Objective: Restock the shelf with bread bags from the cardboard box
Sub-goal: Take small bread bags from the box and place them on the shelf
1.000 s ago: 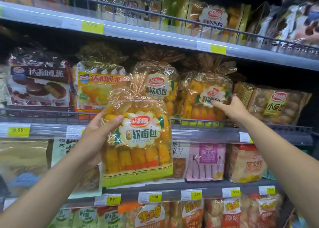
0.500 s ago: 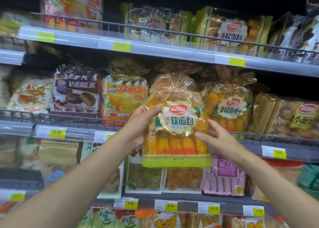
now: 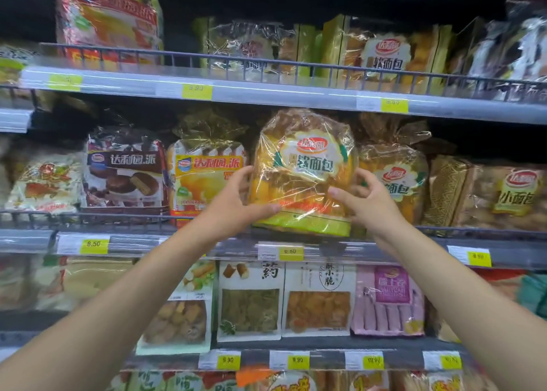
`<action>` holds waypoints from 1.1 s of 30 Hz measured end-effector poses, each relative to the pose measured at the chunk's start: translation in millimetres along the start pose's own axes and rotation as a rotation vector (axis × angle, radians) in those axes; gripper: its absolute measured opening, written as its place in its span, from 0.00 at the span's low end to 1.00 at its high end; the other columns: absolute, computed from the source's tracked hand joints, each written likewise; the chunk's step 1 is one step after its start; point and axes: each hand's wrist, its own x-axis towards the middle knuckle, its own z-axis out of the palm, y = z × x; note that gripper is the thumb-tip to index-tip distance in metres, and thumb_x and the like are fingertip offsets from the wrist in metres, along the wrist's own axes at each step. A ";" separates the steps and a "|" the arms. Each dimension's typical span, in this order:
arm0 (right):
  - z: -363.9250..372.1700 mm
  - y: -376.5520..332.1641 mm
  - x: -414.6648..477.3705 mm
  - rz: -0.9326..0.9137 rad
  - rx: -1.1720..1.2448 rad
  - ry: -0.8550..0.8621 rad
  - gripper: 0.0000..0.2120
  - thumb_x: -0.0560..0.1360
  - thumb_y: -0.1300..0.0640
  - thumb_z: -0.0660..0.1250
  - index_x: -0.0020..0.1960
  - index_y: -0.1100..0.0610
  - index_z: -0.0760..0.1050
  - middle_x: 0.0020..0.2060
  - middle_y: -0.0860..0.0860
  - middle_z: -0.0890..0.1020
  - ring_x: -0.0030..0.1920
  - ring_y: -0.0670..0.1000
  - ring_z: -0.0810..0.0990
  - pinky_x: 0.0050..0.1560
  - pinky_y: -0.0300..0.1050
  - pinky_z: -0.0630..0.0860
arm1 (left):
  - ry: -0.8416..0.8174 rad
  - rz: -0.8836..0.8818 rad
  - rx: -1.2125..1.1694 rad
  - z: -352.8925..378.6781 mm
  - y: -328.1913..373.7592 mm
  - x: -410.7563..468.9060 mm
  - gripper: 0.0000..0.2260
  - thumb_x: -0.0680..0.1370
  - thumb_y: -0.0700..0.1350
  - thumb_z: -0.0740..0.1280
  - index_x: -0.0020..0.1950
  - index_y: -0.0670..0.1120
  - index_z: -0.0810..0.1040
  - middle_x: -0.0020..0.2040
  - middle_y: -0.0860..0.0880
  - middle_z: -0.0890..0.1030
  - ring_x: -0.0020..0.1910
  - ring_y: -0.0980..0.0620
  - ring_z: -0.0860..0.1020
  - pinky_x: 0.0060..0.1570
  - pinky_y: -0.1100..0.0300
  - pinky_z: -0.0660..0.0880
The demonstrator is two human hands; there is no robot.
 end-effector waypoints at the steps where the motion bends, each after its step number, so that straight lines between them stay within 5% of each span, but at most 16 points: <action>1: 2.6 -0.5 5.9 -0.005 0.003 0.017 0.36 0.72 0.52 0.77 0.74 0.48 0.64 0.49 0.41 0.82 0.51 0.46 0.83 0.47 0.49 0.81 | 0.001 0.035 0.063 1.3 0.1 0.4 0.43 0.73 0.49 0.77 0.81 0.56 0.54 0.61 0.61 0.69 0.49 0.68 0.73 0.49 0.69 0.72; 6: 16.9 3.2 28.0 -0.074 -0.051 0.079 0.35 0.71 0.54 0.78 0.73 0.49 0.65 0.55 0.47 0.84 0.56 0.48 0.83 0.54 0.52 0.81 | 0.081 0.100 0.279 5.9 -8.8 15.7 0.50 0.74 0.46 0.77 0.81 0.60 0.43 0.77 0.55 0.67 0.70 0.55 0.70 0.62 0.56 0.72; 10: 25.1 10.7 39.9 -0.121 -0.104 0.116 0.36 0.71 0.56 0.77 0.74 0.50 0.64 0.61 0.50 0.80 0.61 0.49 0.79 0.62 0.52 0.77 | 0.146 0.112 0.372 10.9 -25.6 35.8 0.51 0.73 0.47 0.78 0.80 0.61 0.43 0.69 0.54 0.77 0.60 0.55 0.78 0.50 0.60 0.74; 18: 33.4 16.6 50.9 -0.130 -0.188 0.153 0.39 0.73 0.56 0.76 0.77 0.51 0.60 0.63 0.48 0.76 0.60 0.47 0.76 0.59 0.44 0.74 | 0.232 0.152 0.476 23.3 -37.6 64.9 0.50 0.73 0.44 0.78 0.81 0.59 0.44 0.68 0.48 0.78 0.62 0.46 0.79 0.59 0.47 0.79; 23: 34.5 14.7 47.6 -0.111 -0.271 0.175 0.39 0.72 0.54 0.77 0.77 0.53 0.60 0.66 0.49 0.76 0.59 0.46 0.75 0.56 0.41 0.70 | 0.241 0.137 0.549 26.7 -43.0 69.9 0.50 0.72 0.45 0.78 0.80 0.59 0.45 0.63 0.48 0.80 0.54 0.47 0.82 0.54 0.48 0.82; 28: 33.9 14.1 35.8 -0.062 -0.482 0.142 0.41 0.71 0.51 0.78 0.77 0.57 0.60 0.70 0.53 0.73 0.69 0.54 0.72 0.60 0.44 0.69 | 0.154 0.077 0.542 22.0 -42.5 63.2 0.47 0.73 0.44 0.77 0.81 0.55 0.49 0.66 0.49 0.76 0.57 0.49 0.78 0.51 0.57 0.78; 33: 35.6 7.1 27.5 -0.030 -0.556 0.104 0.34 0.74 0.54 0.75 0.75 0.58 0.64 0.69 0.53 0.75 0.68 0.55 0.73 0.56 0.40 0.67 | 0.134 0.028 0.512 20.6 -36.9 52.8 0.39 0.76 0.50 0.72 0.81 0.52 0.52 0.58 0.53 0.77 0.51 0.50 0.78 0.47 0.57 0.77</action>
